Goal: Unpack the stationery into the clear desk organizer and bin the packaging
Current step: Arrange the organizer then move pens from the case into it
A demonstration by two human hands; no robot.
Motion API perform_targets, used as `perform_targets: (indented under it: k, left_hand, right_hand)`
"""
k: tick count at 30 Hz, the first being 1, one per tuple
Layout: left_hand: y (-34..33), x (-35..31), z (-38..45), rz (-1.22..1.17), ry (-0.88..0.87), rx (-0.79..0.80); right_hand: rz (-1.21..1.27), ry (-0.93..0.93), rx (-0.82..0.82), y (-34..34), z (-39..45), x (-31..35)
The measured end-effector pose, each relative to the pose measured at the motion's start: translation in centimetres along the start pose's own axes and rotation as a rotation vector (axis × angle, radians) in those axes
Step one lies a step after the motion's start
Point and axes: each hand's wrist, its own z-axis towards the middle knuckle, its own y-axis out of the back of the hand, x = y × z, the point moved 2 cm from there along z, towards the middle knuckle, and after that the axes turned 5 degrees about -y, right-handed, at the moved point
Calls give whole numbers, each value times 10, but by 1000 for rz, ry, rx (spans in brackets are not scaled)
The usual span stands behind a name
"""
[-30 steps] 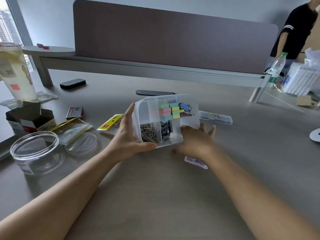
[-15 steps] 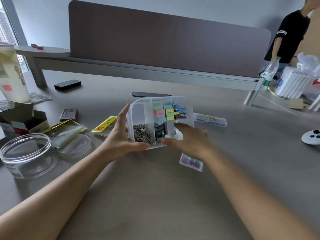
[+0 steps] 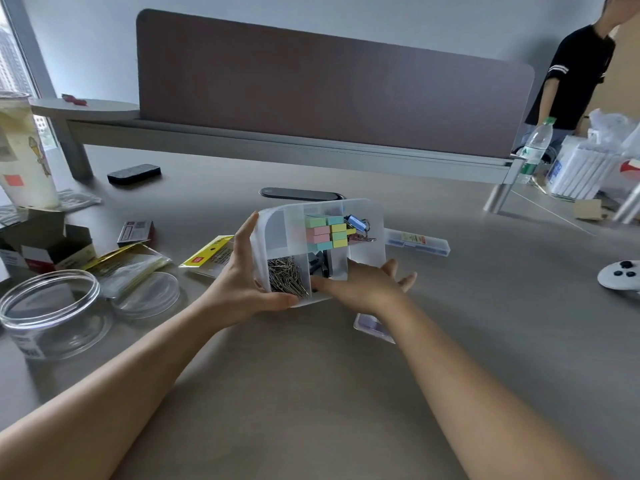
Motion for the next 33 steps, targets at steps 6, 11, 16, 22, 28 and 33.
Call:
perform_targets:
  k: [6, 11, 16, 22, 28, 33]
  left_hand:
    - [0, 3, 0, -9, 7, -6]
    - [-1, 2, -1, 0, 21, 0]
    - [0, 2, 2, -60, 21, 0]
    - [11, 0, 3, -209, 52, -14]
    - [10, 2, 4, -204, 67, -12]
    - [10, 1, 3, -207, 74, -19]
  right_hand:
    - [43, -20, 12, 2, 5, 2]
    - [59, -20, 28, 4, 2, 3]
    - [86, -14, 18, 5, 3, 4]
    - [296, 270, -328, 23, -15, -13]
    - [144, 502, -529, 22, -28, -29]
    - [100, 443, -379, 11, -22, -17]
